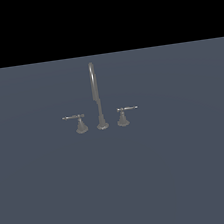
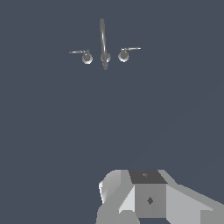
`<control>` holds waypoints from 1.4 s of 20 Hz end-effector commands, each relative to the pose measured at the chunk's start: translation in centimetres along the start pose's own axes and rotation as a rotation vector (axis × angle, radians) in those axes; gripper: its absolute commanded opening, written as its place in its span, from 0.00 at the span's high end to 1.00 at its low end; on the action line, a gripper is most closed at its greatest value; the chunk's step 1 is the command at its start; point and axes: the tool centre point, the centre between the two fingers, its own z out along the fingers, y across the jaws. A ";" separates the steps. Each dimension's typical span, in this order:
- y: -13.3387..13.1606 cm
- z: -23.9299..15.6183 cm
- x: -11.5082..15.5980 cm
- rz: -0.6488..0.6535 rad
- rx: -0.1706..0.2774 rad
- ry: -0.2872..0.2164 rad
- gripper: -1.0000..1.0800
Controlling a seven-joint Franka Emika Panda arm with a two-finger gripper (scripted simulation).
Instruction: Turn on the faucet by rotating a designated handle.
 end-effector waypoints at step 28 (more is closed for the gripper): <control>4.5 10.4 17.5 0.583 -0.310 0.007 1.00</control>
